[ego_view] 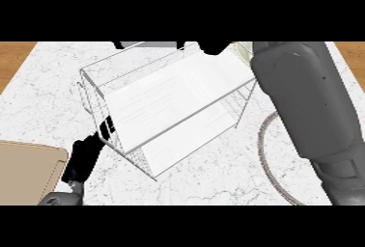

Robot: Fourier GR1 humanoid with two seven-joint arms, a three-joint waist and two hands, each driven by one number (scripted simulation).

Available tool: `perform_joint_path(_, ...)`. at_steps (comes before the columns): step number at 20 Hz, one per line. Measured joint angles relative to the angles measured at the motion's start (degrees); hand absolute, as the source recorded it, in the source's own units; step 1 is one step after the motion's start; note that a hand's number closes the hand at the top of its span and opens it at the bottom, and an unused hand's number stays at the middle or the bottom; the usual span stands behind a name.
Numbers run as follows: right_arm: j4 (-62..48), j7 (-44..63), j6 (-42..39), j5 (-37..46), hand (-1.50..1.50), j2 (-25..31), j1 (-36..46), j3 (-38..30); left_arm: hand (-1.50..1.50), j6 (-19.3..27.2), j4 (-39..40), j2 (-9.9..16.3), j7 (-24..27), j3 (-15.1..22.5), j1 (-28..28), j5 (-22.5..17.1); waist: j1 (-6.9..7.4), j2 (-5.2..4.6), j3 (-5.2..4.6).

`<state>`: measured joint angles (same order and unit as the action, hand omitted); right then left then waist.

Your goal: Pick the lemon from the placemat and place it in the tiered shelf

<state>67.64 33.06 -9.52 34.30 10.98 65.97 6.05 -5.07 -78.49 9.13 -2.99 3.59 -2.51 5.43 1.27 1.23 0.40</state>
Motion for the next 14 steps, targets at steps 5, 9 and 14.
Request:
perform_joint_path(5,-1.09,0.24,3.57,-9.99,-1.5,-2.67,-0.59,-9.42,0.0,-0.62,-0.22,0.23,0.24,0.33,-0.18,0.04,1.06,0.27,0.04)
perform_joint_path(9,-1.86,-1.81,8.55,-17.46,-1.5,-3.77,-1.12,-13.21,0.0,-0.95,0.07,0.27,-0.45,0.21,-1.31,-0.16,1.32,0.23,0.07)
perform_joint_path(14,-2.72,-6.34,17.55,-21.76,-1.5,-6.2,-1.46,-15.46,0.0,-0.64,0.34,0.27,-1.17,-0.51,-1.4,-0.38,0.47,0.19,-0.27)
